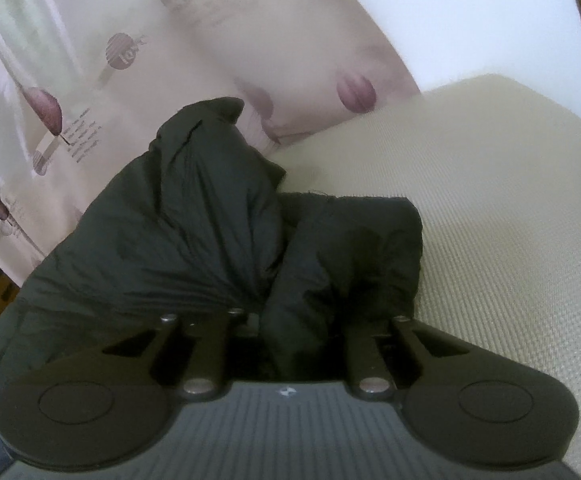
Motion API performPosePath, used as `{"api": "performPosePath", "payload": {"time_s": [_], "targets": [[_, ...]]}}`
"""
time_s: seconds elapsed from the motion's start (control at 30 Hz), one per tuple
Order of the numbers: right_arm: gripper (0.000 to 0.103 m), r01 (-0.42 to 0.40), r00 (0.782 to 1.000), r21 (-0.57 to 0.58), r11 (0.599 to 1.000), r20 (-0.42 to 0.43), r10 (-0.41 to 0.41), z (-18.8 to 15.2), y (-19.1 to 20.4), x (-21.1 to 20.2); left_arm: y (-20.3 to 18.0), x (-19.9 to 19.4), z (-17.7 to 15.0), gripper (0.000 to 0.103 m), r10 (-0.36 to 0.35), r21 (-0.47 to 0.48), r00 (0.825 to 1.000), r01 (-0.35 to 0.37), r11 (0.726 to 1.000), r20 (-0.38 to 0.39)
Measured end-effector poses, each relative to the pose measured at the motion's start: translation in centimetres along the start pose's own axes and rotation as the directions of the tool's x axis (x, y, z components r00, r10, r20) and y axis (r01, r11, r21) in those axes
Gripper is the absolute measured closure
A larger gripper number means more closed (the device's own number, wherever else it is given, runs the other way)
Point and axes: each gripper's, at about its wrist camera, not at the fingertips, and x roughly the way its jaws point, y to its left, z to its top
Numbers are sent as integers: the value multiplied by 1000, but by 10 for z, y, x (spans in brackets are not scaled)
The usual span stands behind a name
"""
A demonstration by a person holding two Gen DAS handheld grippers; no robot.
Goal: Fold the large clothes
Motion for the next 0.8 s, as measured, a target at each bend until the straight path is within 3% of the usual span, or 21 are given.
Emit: {"api": "performPosePath", "payload": {"time_s": [0.07,0.13,0.17,0.27,0.4,0.53,0.63,0.8], "targets": [[88,2,1000,-12,1000,5,-1,-3,-1,3,3,22,0,0,-51,-6,997,50,999,-66],[88,1,1000,9,1000,8,-1,-5,-3,7,5,39,-7,0,-124,-41,982,119,992,-141],[88,11,1000,8,1000,6,-11,-6,0,9,4,45,-11,0,-129,-56,978,121,991,-163],[87,44,999,-2,999,-1,-44,-9,11,16,-3,46,-17,1,-114,-3,981,115,993,-155],[88,38,999,36,999,-6,-38,-19,29,23,2,25,-24,1,-109,-32,982,105,994,-155],[87,-34,998,6,999,-54,34,-39,74,41,15,-29,-34,1,-35,-22,989,32,999,-141],[87,-119,988,-41,992,-106,114,-59,120,58,41,-93,-49,0,61,-63,993,-68,996,-106],[88,-228,962,-116,967,-182,205,-77,185,84,57,-174,-59,2,240,-98,970,-242,965,-32]]}}
